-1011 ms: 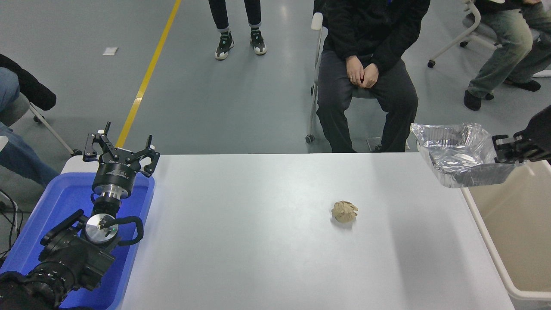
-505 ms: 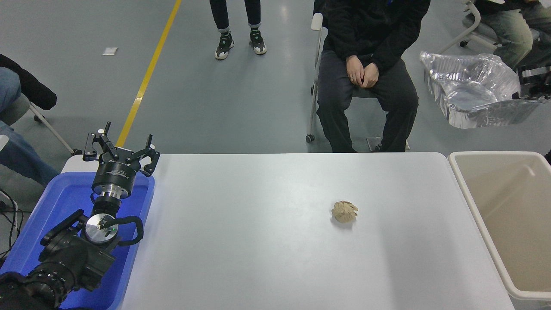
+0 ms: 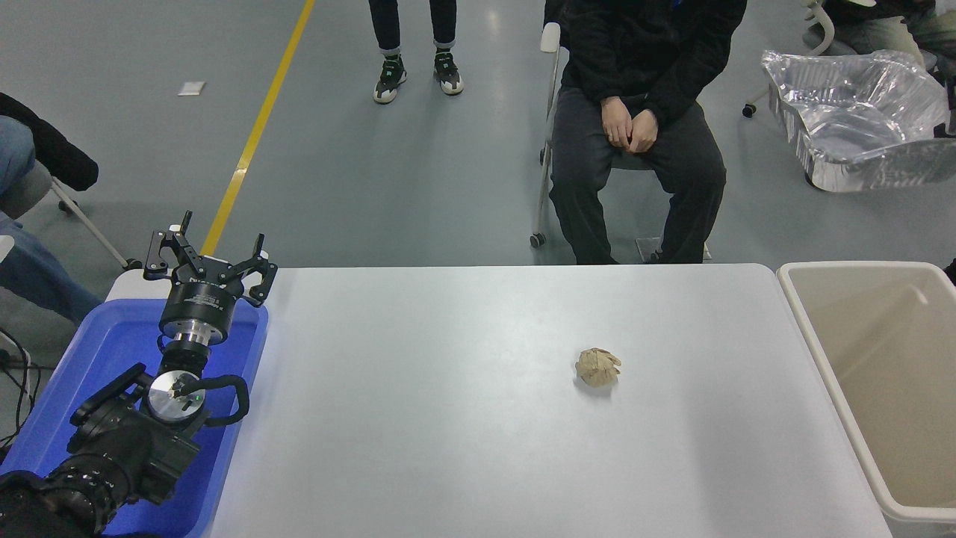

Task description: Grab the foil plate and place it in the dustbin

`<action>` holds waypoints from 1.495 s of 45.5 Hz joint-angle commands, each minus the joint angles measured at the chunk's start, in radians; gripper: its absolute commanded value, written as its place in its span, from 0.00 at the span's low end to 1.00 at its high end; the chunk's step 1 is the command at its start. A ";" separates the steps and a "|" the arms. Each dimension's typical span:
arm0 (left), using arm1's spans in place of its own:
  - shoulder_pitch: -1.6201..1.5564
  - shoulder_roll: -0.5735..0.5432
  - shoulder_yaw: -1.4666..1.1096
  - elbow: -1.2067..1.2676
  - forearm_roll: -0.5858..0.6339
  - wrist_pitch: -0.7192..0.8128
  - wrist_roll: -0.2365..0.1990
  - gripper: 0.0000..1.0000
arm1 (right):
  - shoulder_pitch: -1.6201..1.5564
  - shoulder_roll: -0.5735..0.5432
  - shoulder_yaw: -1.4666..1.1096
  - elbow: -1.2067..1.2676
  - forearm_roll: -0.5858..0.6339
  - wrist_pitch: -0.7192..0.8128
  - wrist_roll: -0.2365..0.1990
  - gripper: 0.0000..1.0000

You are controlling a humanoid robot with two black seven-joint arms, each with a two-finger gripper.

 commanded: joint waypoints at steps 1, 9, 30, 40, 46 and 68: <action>0.000 0.000 0.000 0.000 0.000 0.000 -0.001 0.99 | -0.018 -0.164 -0.027 -0.092 -0.062 0.000 -0.005 0.00; 0.000 0.000 0.000 0.000 0.000 0.000 0.001 0.99 | -0.039 -0.256 -0.028 -0.163 -0.163 0.000 -0.005 0.00; 0.000 0.000 0.000 0.000 0.000 0.000 -0.001 0.99 | -0.452 -0.374 0.133 -0.436 -0.162 0.000 -0.003 0.00; 0.000 0.000 0.000 0.000 0.000 0.000 -0.001 0.99 | -0.805 -0.374 0.441 -0.534 -0.159 -0.022 -0.003 0.00; 0.000 0.000 0.000 0.000 0.000 0.000 0.001 0.99 | -0.987 -0.357 0.558 -0.543 -0.146 -0.154 -0.002 0.00; 0.000 0.000 0.000 0.000 0.000 0.000 0.001 0.99 | -1.449 -0.100 0.635 -0.798 0.197 -0.417 0.001 0.00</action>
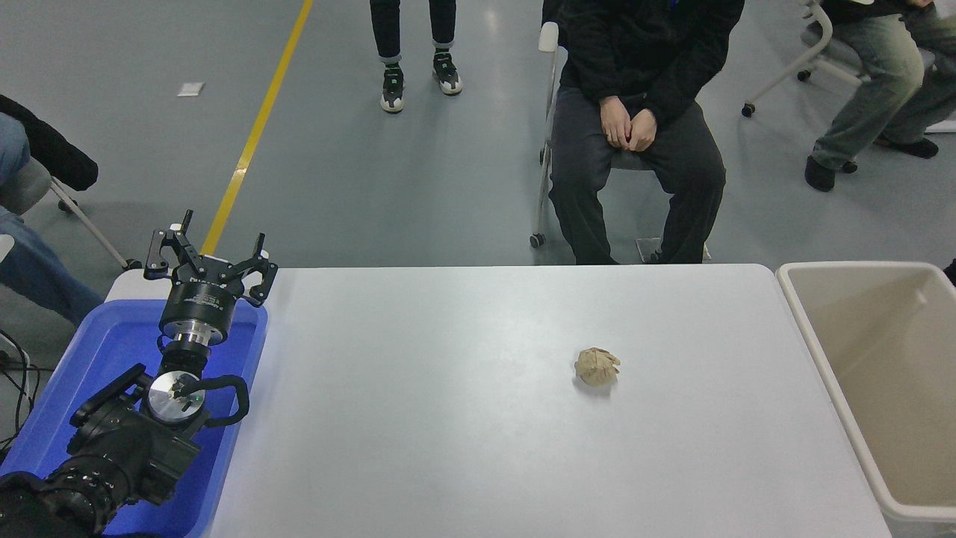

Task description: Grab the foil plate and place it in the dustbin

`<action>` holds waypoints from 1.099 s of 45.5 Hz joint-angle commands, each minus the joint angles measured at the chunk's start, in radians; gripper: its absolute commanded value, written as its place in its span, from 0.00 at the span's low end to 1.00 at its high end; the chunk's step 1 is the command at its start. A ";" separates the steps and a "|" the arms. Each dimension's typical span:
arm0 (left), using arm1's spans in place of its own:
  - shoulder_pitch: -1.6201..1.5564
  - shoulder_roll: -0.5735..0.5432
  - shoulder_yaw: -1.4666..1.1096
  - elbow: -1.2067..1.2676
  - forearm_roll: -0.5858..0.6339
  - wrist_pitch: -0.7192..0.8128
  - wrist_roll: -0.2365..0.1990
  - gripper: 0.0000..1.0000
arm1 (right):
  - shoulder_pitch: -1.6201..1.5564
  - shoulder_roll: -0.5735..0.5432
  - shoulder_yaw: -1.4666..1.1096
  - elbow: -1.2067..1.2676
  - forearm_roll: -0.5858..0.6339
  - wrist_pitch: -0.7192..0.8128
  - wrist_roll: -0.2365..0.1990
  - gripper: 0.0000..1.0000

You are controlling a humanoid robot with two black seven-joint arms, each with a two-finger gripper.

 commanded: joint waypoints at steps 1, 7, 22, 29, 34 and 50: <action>0.000 0.000 0.000 0.000 0.000 0.000 -0.001 0.99 | -0.233 0.134 0.042 -0.144 0.146 -0.117 0.001 0.00; 0.000 0.000 0.000 0.000 0.000 0.000 -0.001 0.99 | -0.327 0.184 0.065 -0.196 0.197 -0.179 0.001 0.00; 0.000 0.000 0.000 0.000 0.000 0.000 -0.001 0.99 | -0.499 0.344 0.079 -0.335 0.278 -0.352 -0.002 0.00; 0.000 0.000 0.000 0.000 0.000 0.000 0.001 0.99 | -0.569 0.402 0.080 -0.345 0.307 -0.420 -0.003 0.00; 0.000 0.000 0.000 0.000 0.002 0.000 -0.001 0.99 | -0.598 0.433 0.083 -0.346 0.309 -0.453 -0.003 0.00; 0.000 0.000 0.000 0.000 0.000 0.000 -0.001 0.99 | -0.618 0.461 0.105 -0.345 0.309 -0.475 -0.003 0.00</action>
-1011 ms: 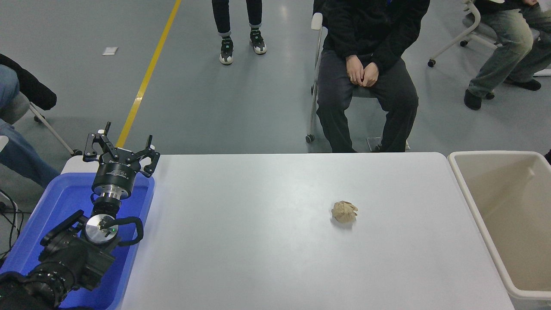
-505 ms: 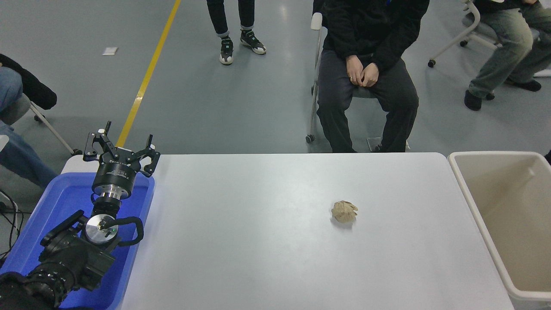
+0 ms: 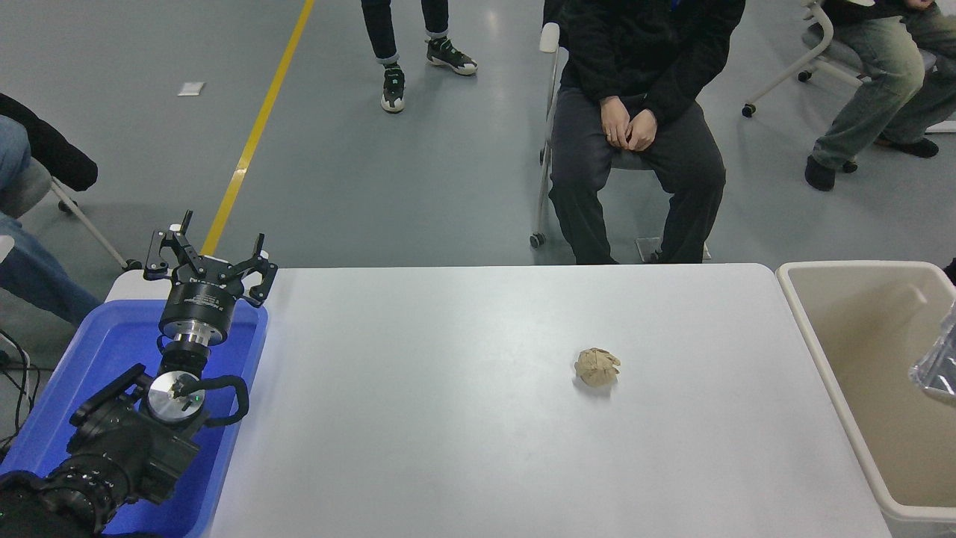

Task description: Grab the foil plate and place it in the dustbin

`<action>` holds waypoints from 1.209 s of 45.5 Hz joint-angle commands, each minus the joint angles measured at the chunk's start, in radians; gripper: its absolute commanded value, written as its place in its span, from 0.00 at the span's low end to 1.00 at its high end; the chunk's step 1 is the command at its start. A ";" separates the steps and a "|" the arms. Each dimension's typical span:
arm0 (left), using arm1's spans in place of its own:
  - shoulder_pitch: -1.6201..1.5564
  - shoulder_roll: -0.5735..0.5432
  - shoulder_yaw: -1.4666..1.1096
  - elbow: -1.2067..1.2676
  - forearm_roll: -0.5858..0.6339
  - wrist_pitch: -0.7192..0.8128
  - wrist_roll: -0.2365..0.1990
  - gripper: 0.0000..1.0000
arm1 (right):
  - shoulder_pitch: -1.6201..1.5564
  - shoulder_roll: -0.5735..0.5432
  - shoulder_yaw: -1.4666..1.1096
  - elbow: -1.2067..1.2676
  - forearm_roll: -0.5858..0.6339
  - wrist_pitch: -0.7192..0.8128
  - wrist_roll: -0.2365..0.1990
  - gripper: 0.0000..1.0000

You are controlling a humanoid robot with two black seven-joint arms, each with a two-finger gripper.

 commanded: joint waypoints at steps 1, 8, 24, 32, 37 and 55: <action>0.000 0.000 0.000 0.000 -0.001 0.000 0.000 0.99 | -0.025 0.025 0.009 -0.007 0.007 -0.024 0.001 0.00; 0.000 0.000 0.000 0.000 0.000 0.000 0.001 0.99 | -0.027 0.023 0.009 -0.007 0.007 -0.026 0.001 0.00; 0.000 0.000 0.000 0.000 0.001 0.000 0.001 0.99 | -0.025 0.016 0.018 -0.004 0.005 -0.118 0.002 0.39; 0.000 0.000 0.000 0.000 0.001 0.000 0.000 0.99 | -0.024 0.014 0.033 -0.001 0.005 -0.121 0.002 0.72; 0.000 0.000 0.000 0.000 0.000 0.000 0.001 0.99 | -0.019 0.008 0.032 -0.001 0.000 -0.119 0.002 0.83; 0.000 0.000 0.000 0.000 0.000 0.000 0.000 0.99 | 0.044 -0.047 0.026 0.039 -0.016 -0.064 0.007 0.94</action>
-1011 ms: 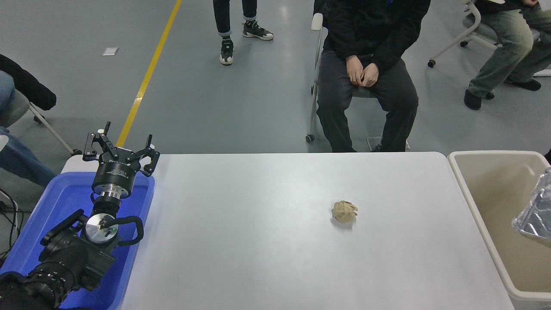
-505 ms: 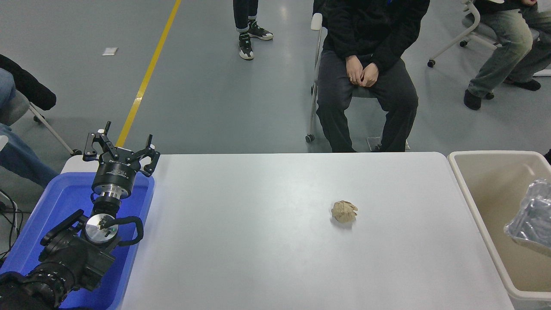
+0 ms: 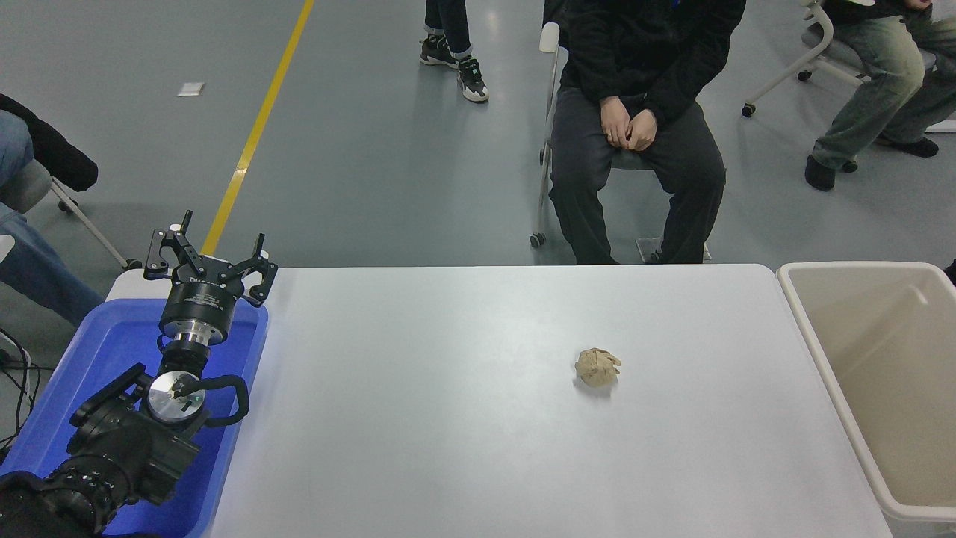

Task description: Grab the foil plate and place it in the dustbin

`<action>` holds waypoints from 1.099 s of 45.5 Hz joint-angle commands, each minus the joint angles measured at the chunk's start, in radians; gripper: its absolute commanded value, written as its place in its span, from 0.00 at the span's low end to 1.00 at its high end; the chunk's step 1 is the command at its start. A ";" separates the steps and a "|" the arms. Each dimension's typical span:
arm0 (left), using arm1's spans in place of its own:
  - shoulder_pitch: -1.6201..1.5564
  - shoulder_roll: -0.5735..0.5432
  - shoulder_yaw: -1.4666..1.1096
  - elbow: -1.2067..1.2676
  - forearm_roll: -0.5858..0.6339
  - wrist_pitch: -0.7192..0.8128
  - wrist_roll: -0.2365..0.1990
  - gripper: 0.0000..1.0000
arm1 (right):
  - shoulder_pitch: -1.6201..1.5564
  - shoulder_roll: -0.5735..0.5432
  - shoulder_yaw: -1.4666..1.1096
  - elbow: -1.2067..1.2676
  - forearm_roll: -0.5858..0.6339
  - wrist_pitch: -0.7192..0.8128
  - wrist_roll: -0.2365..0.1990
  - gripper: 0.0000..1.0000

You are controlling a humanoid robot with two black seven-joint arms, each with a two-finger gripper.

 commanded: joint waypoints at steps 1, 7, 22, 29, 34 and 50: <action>0.000 0.000 0.000 0.000 -0.001 0.000 0.001 0.99 | 0.062 -0.063 -0.002 0.049 -0.013 0.064 0.004 0.94; 0.000 0.000 0.000 0.000 -0.001 0.000 0.001 0.99 | 0.127 -0.087 -0.002 0.077 -0.021 0.168 0.009 0.96; 0.000 0.000 0.000 0.000 -0.001 0.000 0.001 0.99 | 0.452 -0.226 -0.006 0.339 -0.099 0.365 -0.005 1.00; 0.000 0.000 0.000 0.000 -0.001 0.000 -0.001 0.99 | 0.552 -0.232 -0.003 0.388 -0.163 0.363 -0.007 1.00; 0.000 0.000 0.000 0.000 -0.001 0.000 0.001 0.99 | 0.578 -0.219 -0.009 0.405 -0.180 0.366 -0.010 1.00; 0.000 0.000 0.000 0.000 -0.001 0.000 0.001 0.99 | 0.811 -0.185 -0.261 0.655 -0.334 0.389 -0.079 1.00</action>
